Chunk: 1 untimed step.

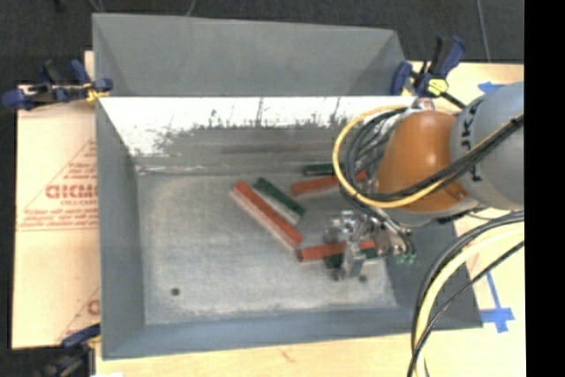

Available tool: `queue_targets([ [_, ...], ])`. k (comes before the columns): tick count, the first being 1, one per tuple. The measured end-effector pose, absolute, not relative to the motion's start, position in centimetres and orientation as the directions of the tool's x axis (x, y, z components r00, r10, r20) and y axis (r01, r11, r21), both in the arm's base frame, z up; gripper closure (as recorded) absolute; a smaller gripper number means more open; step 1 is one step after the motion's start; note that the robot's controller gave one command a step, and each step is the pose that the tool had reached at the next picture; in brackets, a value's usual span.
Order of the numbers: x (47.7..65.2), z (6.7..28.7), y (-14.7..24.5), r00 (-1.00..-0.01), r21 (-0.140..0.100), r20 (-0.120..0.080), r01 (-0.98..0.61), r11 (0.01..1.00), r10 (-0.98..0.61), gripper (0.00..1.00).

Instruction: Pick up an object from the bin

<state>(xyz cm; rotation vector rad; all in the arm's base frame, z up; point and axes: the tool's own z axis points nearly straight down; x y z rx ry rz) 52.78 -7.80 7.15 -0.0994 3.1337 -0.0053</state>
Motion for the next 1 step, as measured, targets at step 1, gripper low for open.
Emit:
queue_targets([
  [1, 54.65, 25.08, -9.53, -0.999, -0.005, -0.012, -0.035, 0.999, -0.035, 1.0],
])
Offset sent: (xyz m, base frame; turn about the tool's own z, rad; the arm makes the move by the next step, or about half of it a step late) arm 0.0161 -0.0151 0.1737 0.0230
